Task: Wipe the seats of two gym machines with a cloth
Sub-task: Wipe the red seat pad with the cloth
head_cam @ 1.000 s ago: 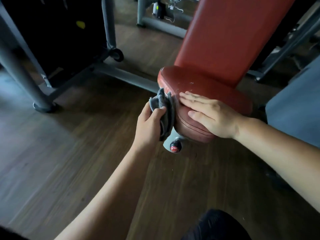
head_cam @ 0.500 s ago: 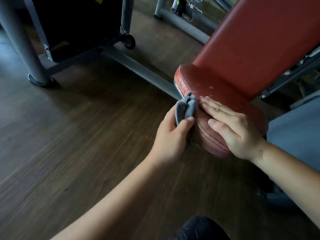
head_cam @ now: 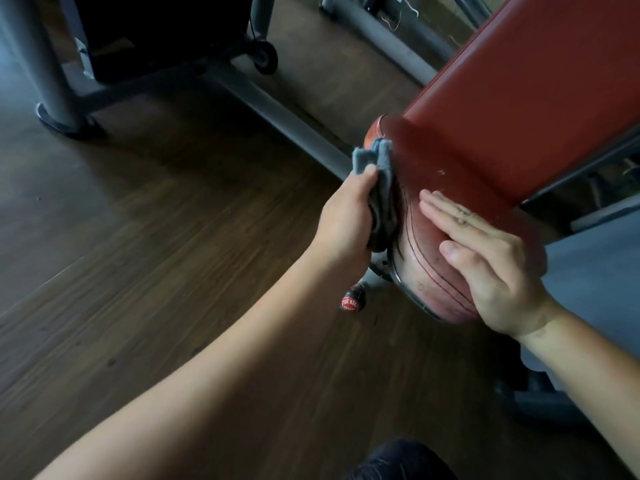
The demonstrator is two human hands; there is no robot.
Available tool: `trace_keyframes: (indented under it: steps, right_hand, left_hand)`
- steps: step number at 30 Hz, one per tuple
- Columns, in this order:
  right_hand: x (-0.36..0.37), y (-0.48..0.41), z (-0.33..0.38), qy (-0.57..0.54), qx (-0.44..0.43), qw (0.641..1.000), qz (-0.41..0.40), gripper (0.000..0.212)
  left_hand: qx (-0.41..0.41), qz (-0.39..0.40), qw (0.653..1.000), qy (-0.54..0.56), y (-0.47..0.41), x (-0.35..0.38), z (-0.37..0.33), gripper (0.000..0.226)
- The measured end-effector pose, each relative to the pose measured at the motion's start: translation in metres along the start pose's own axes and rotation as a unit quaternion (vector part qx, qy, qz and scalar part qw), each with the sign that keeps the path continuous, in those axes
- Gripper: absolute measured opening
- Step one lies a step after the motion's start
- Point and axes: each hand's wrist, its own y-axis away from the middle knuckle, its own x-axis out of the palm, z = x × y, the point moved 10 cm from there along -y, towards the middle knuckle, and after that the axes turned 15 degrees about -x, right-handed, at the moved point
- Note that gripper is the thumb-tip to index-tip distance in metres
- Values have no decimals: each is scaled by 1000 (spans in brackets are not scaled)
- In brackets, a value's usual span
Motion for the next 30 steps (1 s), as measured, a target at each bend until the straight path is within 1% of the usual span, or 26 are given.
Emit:
trace_keyframes:
  steps: [2, 4, 7, 10, 12, 13, 14, 16, 17, 18, 21, 22, 25, 26, 28, 30]
  right_hand:
    - [-1, 0, 0, 4, 3, 1000, -4, 47]
    - [-3, -1, 1, 16, 1, 1000, -10, 47]
    - [-1, -1, 2, 15, -6, 1000, -10, 47]
    - [-2, -1, 1, 12, -4, 1000, -20, 47]
    - [-2, -1, 0, 9, -6, 1000, -20, 47]
    - [-2, -1, 0, 8, -10, 1000, -19, 47]
    - [-3, -1, 1, 8, -14, 1000, -20, 48]
    - [-4, -1, 1, 7, -21, 999, -25, 48]
    - [-4, -1, 1, 3, -22, 999, -24, 49]
    - [-3, -1, 2, 4, -24, 999, -23, 49]
    - [-2, -3, 3, 17, -29, 999, -14, 50]
    - [-1, -3, 2, 14, -29, 999, -11, 50]
    - [1, -3, 2, -5, -33, 999, -4, 50]
    - [1, -4, 3, -7, -38, 999, -3, 50]
    - [1, -5, 6, 1, -47, 999, 5, 50]
    - [1, -4, 8, 2, -51, 999, 14, 50]
  left_hand:
    - [46, -27, 994, -95, 2, 9, -3, 32]
    - [95, -21, 982, -162, 24, 13, 12, 38]
    - [132, -18, 973, -190, 57, 10, 38, 37]
    - [133, -35, 958, -250, 34, 14, 19, 37]
    - [111, -50, 956, -266, 8, 20, -2, 43]
    - [109, -63, 954, -270, 8, 22, -2, 43]
    - [125, -66, 949, -281, 19, 23, 2, 41]
    - [174, -13, 942, -286, 56, 31, 16, 42]
    - [176, 1, 944, -279, 63, 31, 21, 45]
    - [168, -9, 944, -285, 58, 28, 19, 47]
    - [106, -44, 953, -280, 22, 16, 8, 49]
    - [99, -39, 955, -276, 26, 18, 12, 49]
    - [127, 8, 956, -264, 62, 23, 32, 47]
    - [133, 5, 956, -262, 63, 19, 33, 46]
    - [106, -30, 957, -269, 40, 12, 24, 44]
    - [75, -52, 961, -262, 23, 9, 16, 49]
